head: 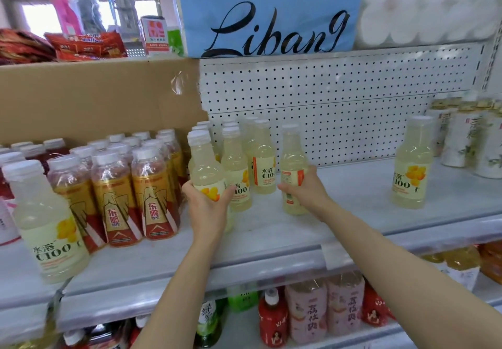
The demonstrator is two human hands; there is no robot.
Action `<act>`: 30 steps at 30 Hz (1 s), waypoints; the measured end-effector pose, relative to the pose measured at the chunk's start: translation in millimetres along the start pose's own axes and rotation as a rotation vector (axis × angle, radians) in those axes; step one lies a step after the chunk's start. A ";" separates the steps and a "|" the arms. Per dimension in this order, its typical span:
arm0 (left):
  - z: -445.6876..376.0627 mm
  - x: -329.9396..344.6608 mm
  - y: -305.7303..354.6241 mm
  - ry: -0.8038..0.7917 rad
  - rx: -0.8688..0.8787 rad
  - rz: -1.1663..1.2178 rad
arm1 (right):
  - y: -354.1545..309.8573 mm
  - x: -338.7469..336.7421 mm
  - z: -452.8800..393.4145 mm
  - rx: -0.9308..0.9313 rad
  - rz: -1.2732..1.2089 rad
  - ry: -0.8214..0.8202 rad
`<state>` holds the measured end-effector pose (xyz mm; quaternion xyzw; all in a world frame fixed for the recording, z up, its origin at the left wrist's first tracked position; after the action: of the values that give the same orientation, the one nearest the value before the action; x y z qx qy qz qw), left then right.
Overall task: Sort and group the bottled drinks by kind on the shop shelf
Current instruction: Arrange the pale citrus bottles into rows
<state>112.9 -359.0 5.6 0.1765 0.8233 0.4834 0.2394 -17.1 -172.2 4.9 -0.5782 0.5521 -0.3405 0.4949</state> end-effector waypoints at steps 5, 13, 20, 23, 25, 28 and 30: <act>-6.7 0.8 -10.2 -0.029 0.007 -0.001 | 7.5 36.5 -29.9 -0.044 -0.015 0.012; -7.9 9.0 -14.7 -0.087 0.037 -0.016 | 18.4 47.2 -41.8 -0.086 0.034 0.045; -6.8 7.7 -14.3 -0.112 0.055 -0.010 | 14.6 39.0 -37.4 -0.057 0.152 0.018; -8.5 7.1 -16.9 -0.124 0.058 -0.016 | 0.3 8.4 -16.5 -0.118 0.275 0.081; -8.6 6.8 -17.4 -0.133 0.060 -0.013 | -9.0 -22.7 6.6 -0.222 0.287 0.188; -7.8 7.9 -16.5 -0.131 0.053 -0.021 | -8.8 -78.1 45.8 -0.478 0.281 0.468; -7.2 8.0 -15.9 -0.126 0.047 -0.027 | -1.8 -116.6 63.2 -0.577 0.344 0.718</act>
<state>101.3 -367.4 -7.2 0.2009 0.8200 0.4487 0.2931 24.4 -46.2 6.8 -0.4383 0.8471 -0.2648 0.1422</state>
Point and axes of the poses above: each hand's wrist, its own z-axis away from the middle knuckle, its own x-axis out of the palm, y = z × x, the point moved 1 cm from there along -z, towards the middle knuckle, and after that the axes turned 8 degrees about -z, right-handed, at the moved point
